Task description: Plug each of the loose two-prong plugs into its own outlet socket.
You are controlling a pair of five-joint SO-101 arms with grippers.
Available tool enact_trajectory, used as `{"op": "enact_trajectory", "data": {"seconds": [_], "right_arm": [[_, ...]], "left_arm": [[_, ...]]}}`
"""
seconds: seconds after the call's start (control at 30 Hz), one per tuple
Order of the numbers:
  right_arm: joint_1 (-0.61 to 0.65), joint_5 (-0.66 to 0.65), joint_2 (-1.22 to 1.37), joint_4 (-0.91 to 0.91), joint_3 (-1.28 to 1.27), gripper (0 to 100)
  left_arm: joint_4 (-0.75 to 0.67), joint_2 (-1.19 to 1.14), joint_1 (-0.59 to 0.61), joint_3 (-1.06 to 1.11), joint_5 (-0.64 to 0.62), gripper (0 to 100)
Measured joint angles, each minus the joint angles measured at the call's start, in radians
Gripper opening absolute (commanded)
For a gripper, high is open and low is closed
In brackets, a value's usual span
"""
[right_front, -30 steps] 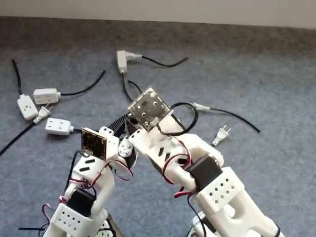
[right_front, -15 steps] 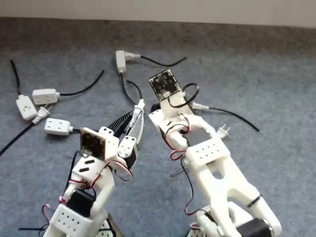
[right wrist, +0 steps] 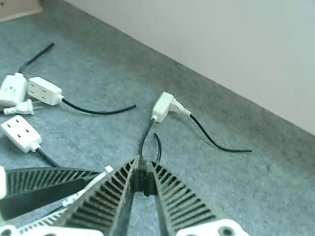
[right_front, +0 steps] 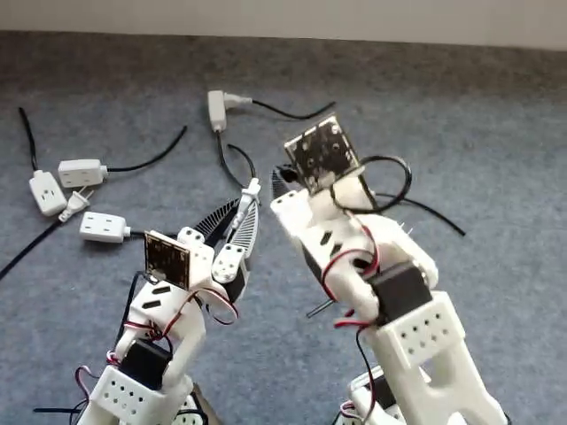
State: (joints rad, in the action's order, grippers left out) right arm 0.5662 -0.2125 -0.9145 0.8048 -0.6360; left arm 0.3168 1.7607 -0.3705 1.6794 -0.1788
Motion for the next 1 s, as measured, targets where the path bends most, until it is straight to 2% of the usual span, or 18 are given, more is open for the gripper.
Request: {"op": "enact_trajectory", "data": {"seconds": [0.2,0.57,0.77,1.0], "right_arm": [[0.046,0.000,0.018,-0.083,-0.021,0.7],[0.051,0.000,0.351,-0.272,-0.037,0.7],[-0.032,0.002,0.425,-0.333,-0.035,0.7],[-0.110,0.000,0.367,-0.330,-0.038,0.7]], "left_arm": [[0.002,0.000,0.002,0.000,0.000,1],[0.012,-0.002,-0.002,0.000,-0.005,1],[0.014,-0.003,-0.005,0.000,-0.005,1],[0.012,0.000,0.003,0.000,0.000,1]]}}
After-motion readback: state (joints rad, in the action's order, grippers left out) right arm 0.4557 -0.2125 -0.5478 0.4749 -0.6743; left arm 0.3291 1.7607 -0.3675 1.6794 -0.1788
